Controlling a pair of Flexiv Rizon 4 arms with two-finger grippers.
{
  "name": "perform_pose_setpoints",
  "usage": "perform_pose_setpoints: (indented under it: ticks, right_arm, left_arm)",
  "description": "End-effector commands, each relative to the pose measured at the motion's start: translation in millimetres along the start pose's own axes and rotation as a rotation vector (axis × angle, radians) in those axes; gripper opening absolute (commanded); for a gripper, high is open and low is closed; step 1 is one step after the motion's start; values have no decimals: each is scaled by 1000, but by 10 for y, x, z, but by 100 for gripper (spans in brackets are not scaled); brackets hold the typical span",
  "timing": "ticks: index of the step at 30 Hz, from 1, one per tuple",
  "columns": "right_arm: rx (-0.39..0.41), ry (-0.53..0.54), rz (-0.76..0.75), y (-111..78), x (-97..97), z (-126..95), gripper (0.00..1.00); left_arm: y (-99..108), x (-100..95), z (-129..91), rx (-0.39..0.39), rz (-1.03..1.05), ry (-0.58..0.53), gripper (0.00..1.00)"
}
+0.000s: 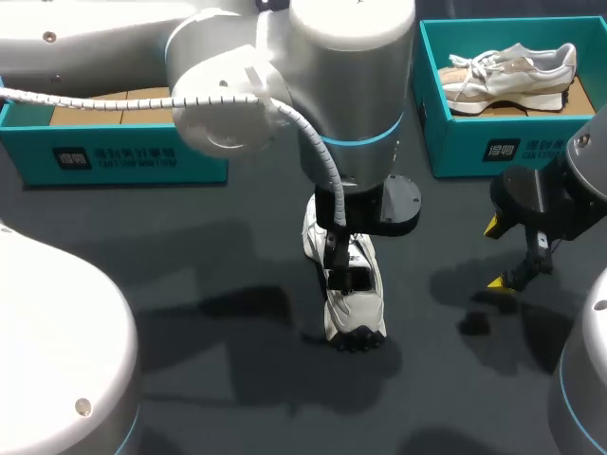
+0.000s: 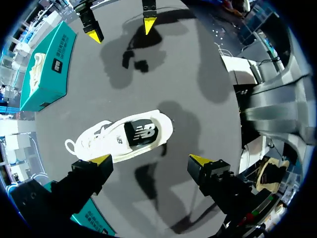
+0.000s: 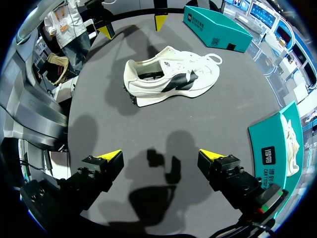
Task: Take the shoe out of the shoebox, open the shoe tongue, remove and reinsert the insole, then place the shoe into the shoebox
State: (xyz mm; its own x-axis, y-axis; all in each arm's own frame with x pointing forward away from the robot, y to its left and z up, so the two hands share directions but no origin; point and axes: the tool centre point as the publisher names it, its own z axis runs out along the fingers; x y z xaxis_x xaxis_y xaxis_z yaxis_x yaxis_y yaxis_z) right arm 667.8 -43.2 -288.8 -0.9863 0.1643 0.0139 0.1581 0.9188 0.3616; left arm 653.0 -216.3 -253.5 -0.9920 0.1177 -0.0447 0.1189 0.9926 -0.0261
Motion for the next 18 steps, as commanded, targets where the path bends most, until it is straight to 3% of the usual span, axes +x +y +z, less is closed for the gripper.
perform_pose_setpoints:
  ticks: [1,18]
  right_arm:
    - [1,-1,0,-4,8,2,100]
    - [1,-1,0,-4,8,2,100]
  left_arm:
    - [-51,14,-1,-58,-394,-41,100]
    - [-274,332,493,-87,-477,-88,100]
